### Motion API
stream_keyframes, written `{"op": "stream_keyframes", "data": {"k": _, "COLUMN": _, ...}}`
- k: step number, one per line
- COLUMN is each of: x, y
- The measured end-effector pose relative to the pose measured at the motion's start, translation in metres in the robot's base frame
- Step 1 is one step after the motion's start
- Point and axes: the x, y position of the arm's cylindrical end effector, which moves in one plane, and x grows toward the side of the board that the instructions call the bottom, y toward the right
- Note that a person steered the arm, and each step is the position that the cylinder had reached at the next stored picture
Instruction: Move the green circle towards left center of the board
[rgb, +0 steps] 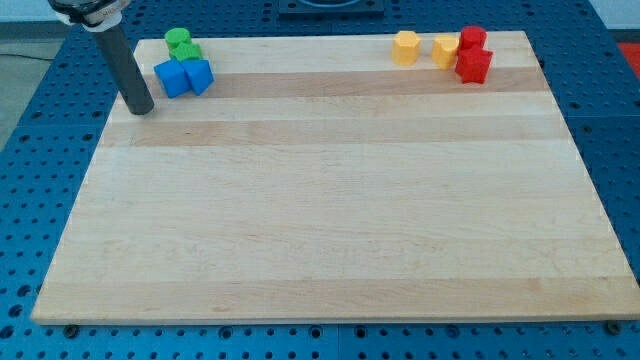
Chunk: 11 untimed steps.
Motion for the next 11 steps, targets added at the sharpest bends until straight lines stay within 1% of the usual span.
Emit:
{"op": "stream_keyframes", "data": {"k": 2, "x": 0.0, "y": -0.002}}
{"op": "stream_keyframes", "data": {"k": 3, "x": 0.053, "y": 0.059}}
{"op": "stream_keyframes", "data": {"k": 4, "x": 0.107, "y": 0.164}}
{"op": "stream_keyframes", "data": {"k": 5, "x": 0.1, "y": 0.232}}
{"op": "stream_keyframes", "data": {"k": 6, "x": 0.009, "y": 0.232}}
{"op": "stream_keyframes", "data": {"k": 7, "x": -0.086, "y": 0.181}}
{"op": "stream_keyframes", "data": {"k": 8, "x": -0.145, "y": 0.101}}
{"op": "stream_keyframes", "data": {"k": 9, "x": -0.147, "y": 0.097}}
{"op": "stream_keyframes", "data": {"k": 10, "x": -0.147, "y": 0.081}}
{"op": "stream_keyframes", "data": {"k": 11, "x": -0.147, "y": 0.03}}
